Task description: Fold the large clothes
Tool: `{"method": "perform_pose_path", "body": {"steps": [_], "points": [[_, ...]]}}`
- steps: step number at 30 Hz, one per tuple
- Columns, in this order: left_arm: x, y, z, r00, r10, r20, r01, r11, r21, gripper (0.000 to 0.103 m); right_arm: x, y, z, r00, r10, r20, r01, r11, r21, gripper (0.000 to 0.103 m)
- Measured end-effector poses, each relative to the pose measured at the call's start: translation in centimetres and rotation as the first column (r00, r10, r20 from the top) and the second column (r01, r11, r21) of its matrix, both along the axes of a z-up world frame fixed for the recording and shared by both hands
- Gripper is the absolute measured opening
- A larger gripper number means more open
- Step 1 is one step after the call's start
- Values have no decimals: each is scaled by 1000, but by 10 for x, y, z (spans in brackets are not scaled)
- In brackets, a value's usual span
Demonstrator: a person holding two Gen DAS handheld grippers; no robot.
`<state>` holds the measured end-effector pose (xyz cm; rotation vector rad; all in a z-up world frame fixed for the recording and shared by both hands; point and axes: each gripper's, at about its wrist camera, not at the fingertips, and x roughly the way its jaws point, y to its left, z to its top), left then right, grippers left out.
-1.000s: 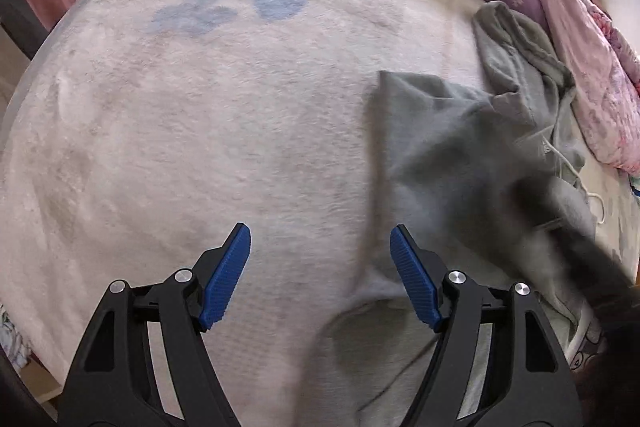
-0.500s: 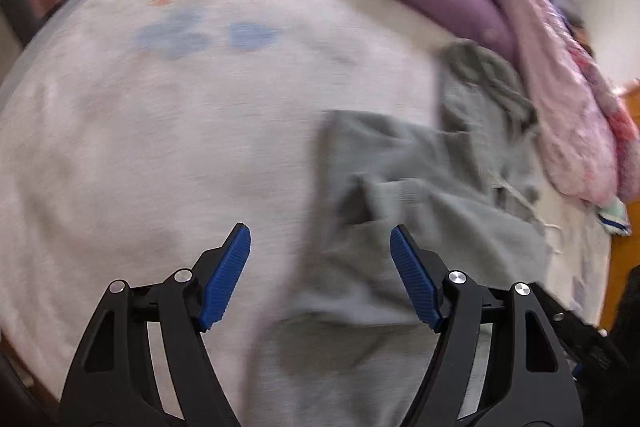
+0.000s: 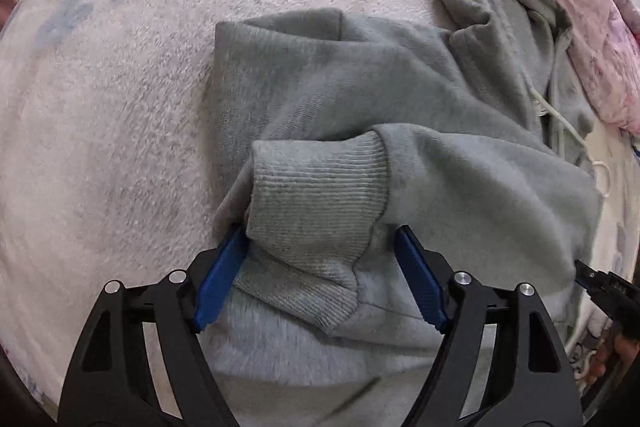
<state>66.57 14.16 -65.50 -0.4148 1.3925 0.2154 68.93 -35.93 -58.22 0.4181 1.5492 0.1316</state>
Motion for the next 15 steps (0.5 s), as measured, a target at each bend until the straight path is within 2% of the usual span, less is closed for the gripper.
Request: {"method": "perform_pose_path", "body": {"steps": [3,5,8,10,12,13,15], "points": [[6,8,29,997,28,70,-21,994,-106,77,5,0,25,999,33,-11,-33,999,-8,23],[24,14,45,993,28,115,-11,989,-146,77,15,1,45,996,72,46,-72,997,6,37],[63,21,51,988,28,153,1,982,-186,78,52,14,65,985,131,115,-132,991,1,42],[100,28,47,986,25,165,6,983,-184,78,86,27,71,975,151,161,-153,988,3,44],[141,28,42,980,-8,198,47,980,-193,78,125,40,75,957,181,227,-187,982,7,52],[155,26,40,978,-23,208,62,981,-185,78,140,47,72,948,192,254,-200,980,5,56],[193,22,31,979,-58,196,94,980,-177,78,179,59,61,942,204,266,-215,976,14,56]]}}
